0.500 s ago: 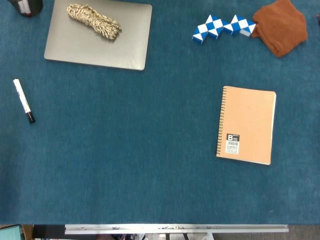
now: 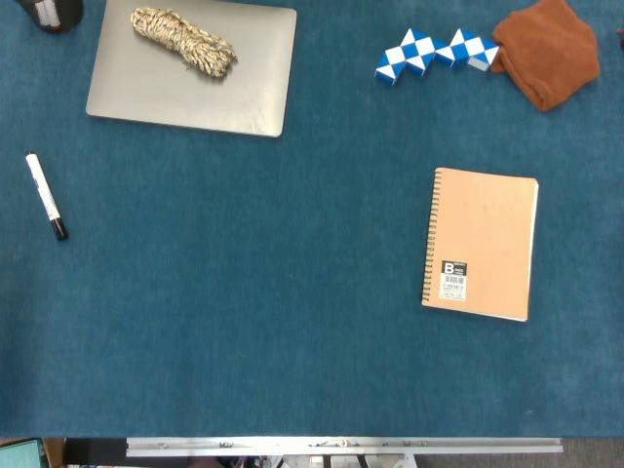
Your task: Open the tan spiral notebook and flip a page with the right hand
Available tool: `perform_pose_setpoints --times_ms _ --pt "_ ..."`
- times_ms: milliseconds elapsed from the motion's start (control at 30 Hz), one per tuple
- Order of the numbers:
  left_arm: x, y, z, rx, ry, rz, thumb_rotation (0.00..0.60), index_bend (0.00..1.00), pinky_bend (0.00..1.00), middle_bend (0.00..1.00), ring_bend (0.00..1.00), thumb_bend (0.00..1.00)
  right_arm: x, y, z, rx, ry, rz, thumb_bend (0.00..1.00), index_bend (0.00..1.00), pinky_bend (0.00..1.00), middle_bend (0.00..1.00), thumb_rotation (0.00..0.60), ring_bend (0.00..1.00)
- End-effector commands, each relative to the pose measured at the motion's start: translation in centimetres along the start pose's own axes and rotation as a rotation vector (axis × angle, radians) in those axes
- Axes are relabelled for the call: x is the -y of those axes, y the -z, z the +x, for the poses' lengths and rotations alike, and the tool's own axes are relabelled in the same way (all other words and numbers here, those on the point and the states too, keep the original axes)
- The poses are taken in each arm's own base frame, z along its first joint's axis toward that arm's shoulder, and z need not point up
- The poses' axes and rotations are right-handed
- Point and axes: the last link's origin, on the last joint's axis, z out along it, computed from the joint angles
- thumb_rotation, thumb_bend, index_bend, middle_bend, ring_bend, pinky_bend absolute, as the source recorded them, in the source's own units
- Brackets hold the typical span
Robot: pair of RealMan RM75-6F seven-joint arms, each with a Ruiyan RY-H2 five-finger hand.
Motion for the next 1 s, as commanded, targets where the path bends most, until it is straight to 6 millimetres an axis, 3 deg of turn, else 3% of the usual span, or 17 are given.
perform_pose_setpoints --times_ms 33,167,500,767,1000 --pt "0.1 0.1 0.0 0.000 0.002 0.005 0.600 0.27 0.36 0.23 0.20 0.06 0.1 -0.2 -0.1 0.007 0.004 0.009 0.21 0.16 0.21 0.16 0.600 0.08" --pt "0.2 0.1 -0.2 0.005 -0.005 0.008 0.600 0.27 0.36 0.23 0.20 0.06 0.2 -0.9 -0.3 0.019 0.023 0.039 0.19 0.16 0.21 0.16 0.600 0.08" --pt "0.3 0.8 -0.4 0.013 0.008 0.007 0.600 0.27 0.36 0.23 0.20 0.06 1.0 -3.5 -2.1 0.033 0.093 0.128 0.00 0.16 0.20 0.16 0.600 0.08" --pt "0.8 1.0 -0.4 0.011 0.012 0.018 0.600 0.27 0.36 0.23 0.20 0.06 1.9 -5.0 -3.8 0.051 0.108 0.170 0.00 0.16 0.20 0.16 0.600 0.08" --pt "1.1 1.3 -0.6 0.014 0.016 0.024 0.600 0.27 0.36 0.23 0.20 0.06 2.3 -5.0 -5.7 0.100 0.116 0.202 0.00 0.16 0.20 0.15 0.600 0.08"
